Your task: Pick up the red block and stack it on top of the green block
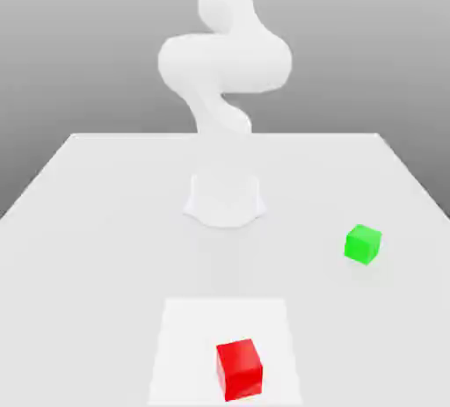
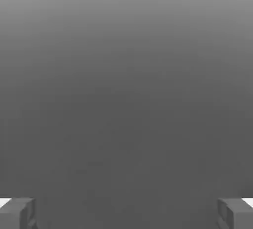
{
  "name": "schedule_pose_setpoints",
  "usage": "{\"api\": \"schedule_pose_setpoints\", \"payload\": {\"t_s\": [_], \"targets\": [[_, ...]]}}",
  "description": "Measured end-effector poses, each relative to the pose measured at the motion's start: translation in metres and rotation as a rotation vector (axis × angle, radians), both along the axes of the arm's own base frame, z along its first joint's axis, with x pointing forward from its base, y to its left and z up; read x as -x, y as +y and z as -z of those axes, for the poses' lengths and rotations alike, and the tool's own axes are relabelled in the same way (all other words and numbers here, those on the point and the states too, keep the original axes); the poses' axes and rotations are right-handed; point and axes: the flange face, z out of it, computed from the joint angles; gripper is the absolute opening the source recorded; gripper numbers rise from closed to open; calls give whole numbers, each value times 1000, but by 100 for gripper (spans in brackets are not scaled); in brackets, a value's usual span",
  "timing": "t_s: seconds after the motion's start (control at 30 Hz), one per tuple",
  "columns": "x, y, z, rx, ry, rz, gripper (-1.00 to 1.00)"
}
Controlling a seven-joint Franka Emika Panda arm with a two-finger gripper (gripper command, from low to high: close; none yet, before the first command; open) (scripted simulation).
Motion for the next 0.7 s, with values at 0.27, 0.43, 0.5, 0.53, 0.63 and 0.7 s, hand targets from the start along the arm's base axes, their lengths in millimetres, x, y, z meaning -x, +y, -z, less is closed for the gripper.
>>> {"api": "schedule_pose_setpoints", "payload": {"t_s": [0.27, 0.43, 0.5, 0.53, 0.63, 0.7], "targets": [[-82, 6, 144, 25, 240, -80, 0], [-106, 12, 241, 44, 386, -128, 0], [-109, 14, 281, 53, 444, -147, 0], [-110, 14, 300, 58, 473, -156, 0], [-108, 18, 359, 73, 561, -186, 0], [-102, 18, 397, 84, 619, -204, 0]]}}
